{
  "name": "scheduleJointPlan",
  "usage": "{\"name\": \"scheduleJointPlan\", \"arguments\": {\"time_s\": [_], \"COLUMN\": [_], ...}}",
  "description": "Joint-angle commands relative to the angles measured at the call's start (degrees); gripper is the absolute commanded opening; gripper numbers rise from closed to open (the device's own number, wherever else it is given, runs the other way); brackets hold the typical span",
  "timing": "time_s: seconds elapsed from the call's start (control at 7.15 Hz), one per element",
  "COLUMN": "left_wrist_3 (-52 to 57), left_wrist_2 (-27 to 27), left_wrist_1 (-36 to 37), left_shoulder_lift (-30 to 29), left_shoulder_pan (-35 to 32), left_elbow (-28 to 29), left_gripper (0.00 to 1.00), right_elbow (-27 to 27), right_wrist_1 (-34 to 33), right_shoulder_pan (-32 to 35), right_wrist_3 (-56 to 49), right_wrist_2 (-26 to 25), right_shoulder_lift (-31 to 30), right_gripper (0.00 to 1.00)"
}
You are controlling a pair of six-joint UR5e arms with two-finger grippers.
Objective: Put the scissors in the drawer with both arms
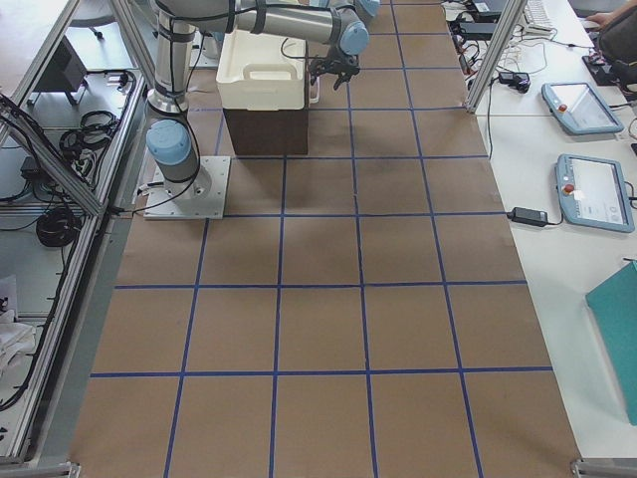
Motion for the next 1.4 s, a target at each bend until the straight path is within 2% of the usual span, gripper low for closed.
{"name": "scheduleJointPlan", "arguments": {"time_s": [0.0, 0.14, 0.56, 0.84, 1.26], "left_wrist_3": [0.08, 0.17, 0.08, -0.01, -1.40], "left_wrist_2": [0.00, 0.00, -0.17, -0.26, -1.58], "left_wrist_1": [0.07, 0.07, 1.47, 0.69, -10.79], "left_shoulder_lift": [0.14, 0.40, 2.33, 6.09, 13.91], "left_shoulder_pan": [0.00, 0.00, 0.00, -1.84, -4.73], "left_elbow": [0.00, 0.00, 0.35, 1.66, 6.05], "left_gripper": [0.30, 0.20, 0.20, 0.18, 0.11], "right_elbow": [-0.08, 0.00, 0.53, 0.27, -0.35], "right_wrist_1": [0.09, 0.52, 1.32, 1.32, 2.46], "right_shoulder_pan": [0.00, 0.00, 0.00, -0.09, -0.09], "right_wrist_3": [0.00, -0.17, -0.88, -0.88, -0.79], "right_wrist_2": [-0.08, -0.09, 0.00, 0.09, 0.09], "right_shoulder_lift": [-0.01, 0.07, 0.51, 0.08, -0.72], "right_gripper": [1.00, 1.00, 1.00, 1.00, 1.00]}}
